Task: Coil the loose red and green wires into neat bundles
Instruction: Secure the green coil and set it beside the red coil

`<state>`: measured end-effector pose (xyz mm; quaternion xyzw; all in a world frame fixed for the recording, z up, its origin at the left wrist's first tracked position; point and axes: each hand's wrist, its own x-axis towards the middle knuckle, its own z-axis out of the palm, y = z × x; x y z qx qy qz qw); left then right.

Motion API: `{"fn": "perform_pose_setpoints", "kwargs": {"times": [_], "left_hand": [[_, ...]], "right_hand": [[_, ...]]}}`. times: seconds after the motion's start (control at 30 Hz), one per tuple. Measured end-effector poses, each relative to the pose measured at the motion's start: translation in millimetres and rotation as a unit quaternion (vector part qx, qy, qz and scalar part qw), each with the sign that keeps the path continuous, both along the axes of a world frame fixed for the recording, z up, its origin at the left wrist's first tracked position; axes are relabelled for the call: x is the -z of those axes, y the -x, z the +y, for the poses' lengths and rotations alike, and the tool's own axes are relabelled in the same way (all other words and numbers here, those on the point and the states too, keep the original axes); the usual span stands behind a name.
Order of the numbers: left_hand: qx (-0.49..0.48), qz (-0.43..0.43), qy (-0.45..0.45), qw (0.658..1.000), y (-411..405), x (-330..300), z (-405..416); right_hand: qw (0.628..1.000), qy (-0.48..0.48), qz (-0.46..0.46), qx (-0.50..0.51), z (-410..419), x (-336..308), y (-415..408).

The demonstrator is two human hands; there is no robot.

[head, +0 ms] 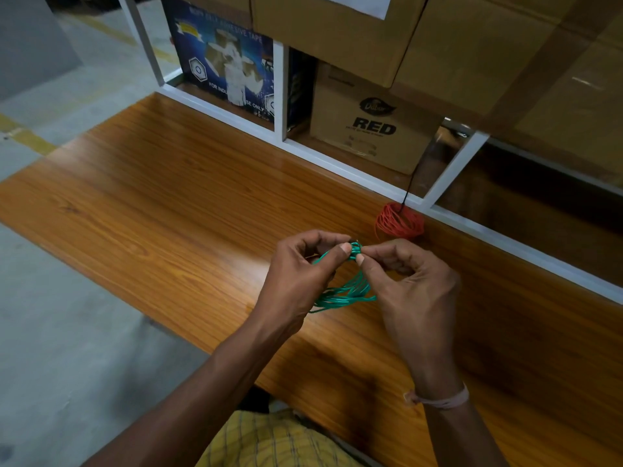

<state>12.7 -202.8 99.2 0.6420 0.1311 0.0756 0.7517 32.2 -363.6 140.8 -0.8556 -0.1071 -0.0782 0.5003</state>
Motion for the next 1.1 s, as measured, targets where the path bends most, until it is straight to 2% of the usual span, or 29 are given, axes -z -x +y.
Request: {"fn": "perform_pose_setpoints", "kwargs": {"times": [0.23,0.7,0.9,1.1], "left_hand": [[0.001,-0.009,0.015,1.0,2.6,-3.3,-1.4],[0.013,-0.004,0.012,1.0,3.8,-9.9,-2.0],[0.017,0.004,-0.003,1.0,5.0,-12.2,-1.6],[0.037,-0.002,-0.062,0.997,6.0,-14.4,0.3]], "right_hand": [[1.0,0.027,0.01,-0.005,-2.5,-11.3,2.7],[0.999,0.002,0.038,0.003,-2.3,-15.6,4.3],[0.999,-0.012,0.05,0.011,-2.6,-14.2,4.0],[0.998,-0.025,0.063,0.017,-3.7,-12.8,3.8]]}}
